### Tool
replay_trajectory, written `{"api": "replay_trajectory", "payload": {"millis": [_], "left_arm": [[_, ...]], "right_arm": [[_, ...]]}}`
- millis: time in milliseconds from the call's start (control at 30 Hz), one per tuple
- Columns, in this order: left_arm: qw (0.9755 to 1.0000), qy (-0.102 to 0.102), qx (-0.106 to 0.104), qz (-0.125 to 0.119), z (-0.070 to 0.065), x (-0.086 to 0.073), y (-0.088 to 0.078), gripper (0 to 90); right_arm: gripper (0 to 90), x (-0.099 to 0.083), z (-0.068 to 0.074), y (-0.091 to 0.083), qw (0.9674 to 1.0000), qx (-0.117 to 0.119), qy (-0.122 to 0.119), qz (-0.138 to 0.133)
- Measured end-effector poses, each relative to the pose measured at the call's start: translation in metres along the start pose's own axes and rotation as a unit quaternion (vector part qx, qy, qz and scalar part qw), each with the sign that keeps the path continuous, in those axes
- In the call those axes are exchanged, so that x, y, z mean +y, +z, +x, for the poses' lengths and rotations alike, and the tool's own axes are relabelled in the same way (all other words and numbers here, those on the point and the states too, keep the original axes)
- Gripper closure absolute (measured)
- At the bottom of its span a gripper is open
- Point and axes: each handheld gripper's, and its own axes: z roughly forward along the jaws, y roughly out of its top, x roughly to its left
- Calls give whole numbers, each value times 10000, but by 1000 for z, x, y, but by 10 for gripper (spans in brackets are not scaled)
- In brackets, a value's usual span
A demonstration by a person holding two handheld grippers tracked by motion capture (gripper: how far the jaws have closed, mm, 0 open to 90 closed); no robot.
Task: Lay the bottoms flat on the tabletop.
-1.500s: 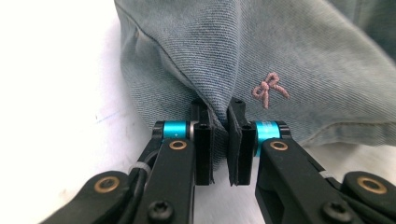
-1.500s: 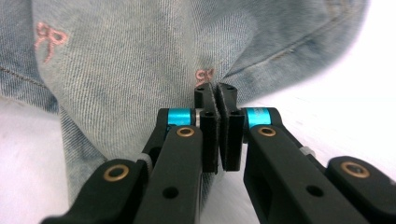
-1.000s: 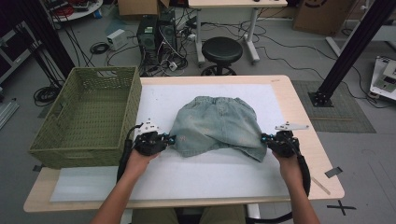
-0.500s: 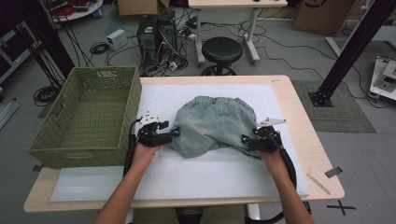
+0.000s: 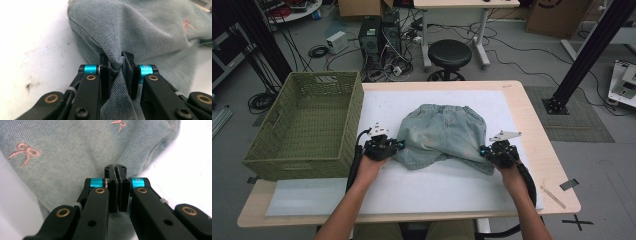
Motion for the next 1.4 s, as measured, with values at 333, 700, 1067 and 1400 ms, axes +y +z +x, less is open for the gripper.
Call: {"api": "replay_trajectory", "payload": {"millis": [333, 700, 1067, 1400], "left_arm": [[9980, 155, -610, -112, -13, -18, -38, 778], [9979, 64, -201, -612, -6, -8, -32, 381], [9978, 83, -64, -650, 0, 2, -22, 350], [9977, 24, -6, -683, 3, 3, -21, 350]], "right_arm": [[900, -21, 3, -41, 9998, 94, -173, -98], [535, 19, 21, -30, 9950, 260, -104, -961], [461, 86, 43, 43, 9953, 903, -282, -224], [900, 98, 37, 65, 9929, 852, -664, 505]]}}
